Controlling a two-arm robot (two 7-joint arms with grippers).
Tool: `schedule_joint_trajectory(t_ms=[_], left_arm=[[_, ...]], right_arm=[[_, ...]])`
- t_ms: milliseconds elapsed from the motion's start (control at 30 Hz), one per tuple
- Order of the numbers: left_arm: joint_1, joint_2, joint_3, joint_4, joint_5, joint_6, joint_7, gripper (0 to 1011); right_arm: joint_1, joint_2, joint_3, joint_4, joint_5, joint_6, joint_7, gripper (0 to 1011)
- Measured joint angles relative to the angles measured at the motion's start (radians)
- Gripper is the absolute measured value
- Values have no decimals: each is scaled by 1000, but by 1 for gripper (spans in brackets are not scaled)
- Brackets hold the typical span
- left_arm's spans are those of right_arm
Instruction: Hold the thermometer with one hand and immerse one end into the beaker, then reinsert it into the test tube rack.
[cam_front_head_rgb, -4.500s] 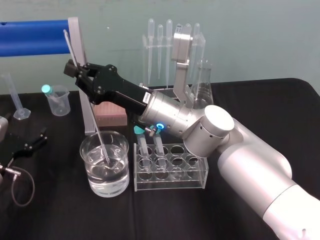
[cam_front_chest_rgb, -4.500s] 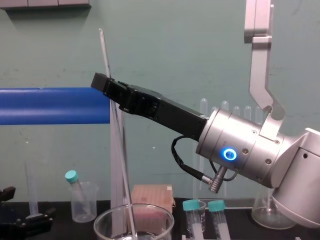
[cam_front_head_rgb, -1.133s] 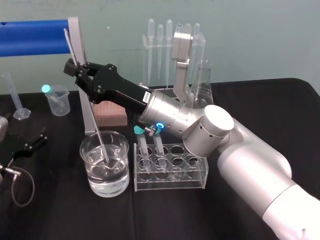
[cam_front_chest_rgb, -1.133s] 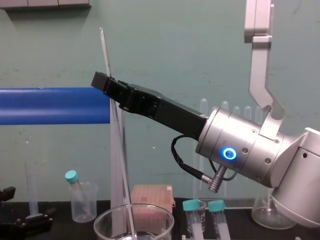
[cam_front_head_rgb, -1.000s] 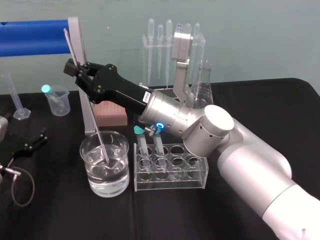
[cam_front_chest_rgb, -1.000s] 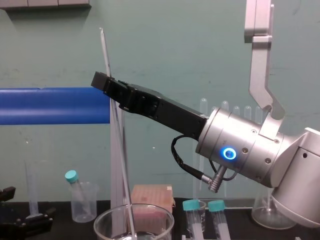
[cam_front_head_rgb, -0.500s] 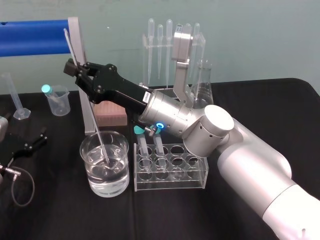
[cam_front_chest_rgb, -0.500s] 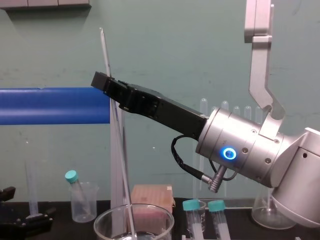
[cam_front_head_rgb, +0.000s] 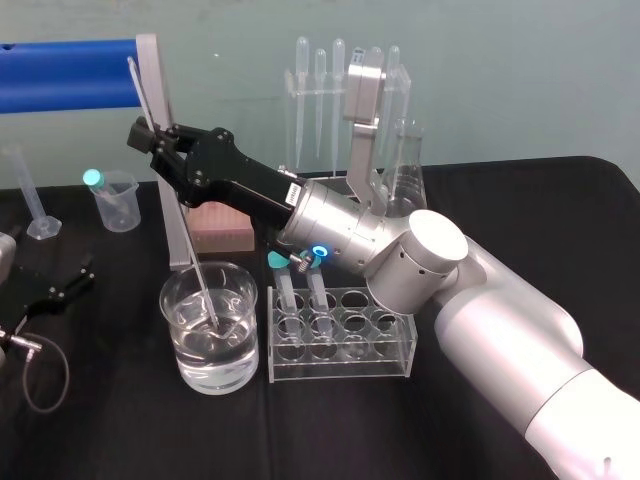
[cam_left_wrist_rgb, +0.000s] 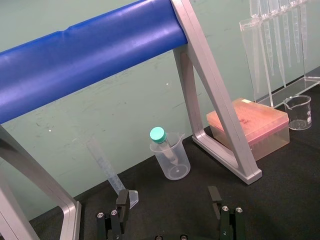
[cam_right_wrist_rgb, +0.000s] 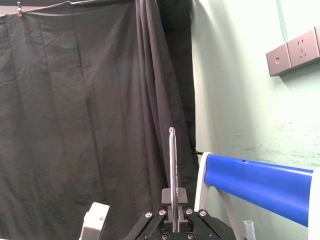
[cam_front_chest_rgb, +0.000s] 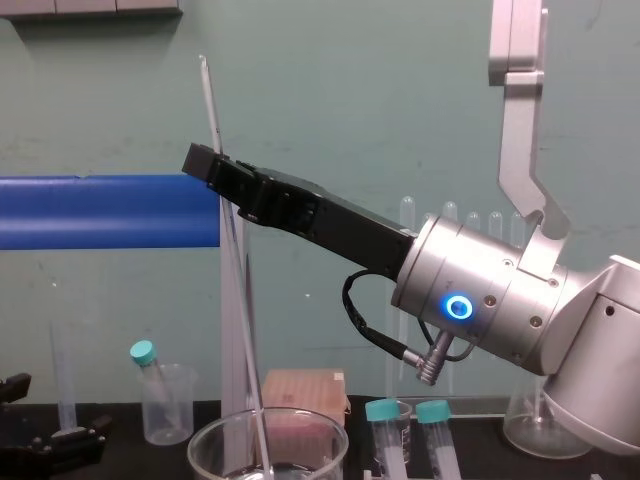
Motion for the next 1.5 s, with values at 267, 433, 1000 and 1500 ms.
schedule_joint_trajectory(t_ms=[267,433,1000,1500], left_arm=[[0,0,0,0,0,0,0,1008],[0,0,0,0,0,0,0,1008],[0,0,0,0,0,0,0,1008],[0,0,0,0,0,0,0,1008]], right_arm=[[0,0,0,0,0,0,0,57],[0,0,0,0,0,0,0,57],[0,0,0,0,0,0,0,57],[0,0,0,0,0,0,0,57]])
